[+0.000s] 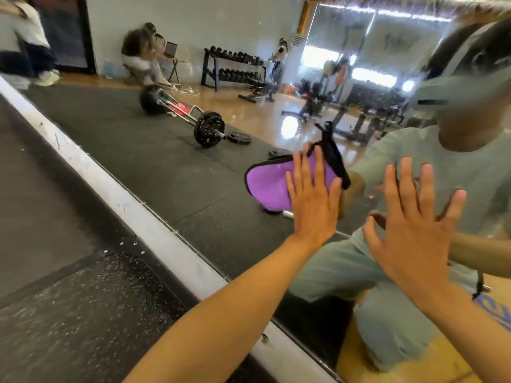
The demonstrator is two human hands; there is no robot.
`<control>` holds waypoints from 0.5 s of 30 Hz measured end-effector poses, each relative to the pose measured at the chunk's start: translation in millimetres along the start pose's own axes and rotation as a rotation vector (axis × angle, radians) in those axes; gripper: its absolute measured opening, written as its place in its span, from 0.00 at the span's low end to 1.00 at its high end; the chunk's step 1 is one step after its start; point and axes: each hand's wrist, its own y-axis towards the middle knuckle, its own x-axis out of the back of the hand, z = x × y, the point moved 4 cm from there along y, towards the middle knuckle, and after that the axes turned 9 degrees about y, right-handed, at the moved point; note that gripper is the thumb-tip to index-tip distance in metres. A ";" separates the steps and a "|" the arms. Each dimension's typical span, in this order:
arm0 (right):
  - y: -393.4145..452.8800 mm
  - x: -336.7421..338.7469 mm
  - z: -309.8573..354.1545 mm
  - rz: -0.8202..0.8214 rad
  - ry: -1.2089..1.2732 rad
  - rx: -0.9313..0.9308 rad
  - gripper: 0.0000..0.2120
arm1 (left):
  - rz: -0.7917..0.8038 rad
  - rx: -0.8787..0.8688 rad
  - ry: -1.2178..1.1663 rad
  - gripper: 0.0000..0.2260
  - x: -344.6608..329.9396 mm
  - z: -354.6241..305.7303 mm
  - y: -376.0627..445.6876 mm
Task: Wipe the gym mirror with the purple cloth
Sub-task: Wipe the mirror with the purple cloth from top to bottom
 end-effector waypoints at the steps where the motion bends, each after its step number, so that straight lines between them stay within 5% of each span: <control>1: 0.4 0.1 -0.7 0.004 0.011 0.003 0.40 | 0.033 -0.105 0.027 0.28 -2.8 -15.9 -2.4; 4: -0.3 2.1 -3.6 0.010 0.009 0.016 0.40 | -0.007 -0.139 -0.018 0.25 -2.5 -10.1 4.1; 9: -1.1 1.1 -1.3 0.010 -0.004 0.004 0.40 | -0.042 0.371 -0.166 0.26 1.6 53.0 6.6; 15: 0.5 -4.9 1.9 0.024 0.001 -0.034 0.40 | 0.033 -0.036 -0.061 0.26 -10.7 5.6 1.3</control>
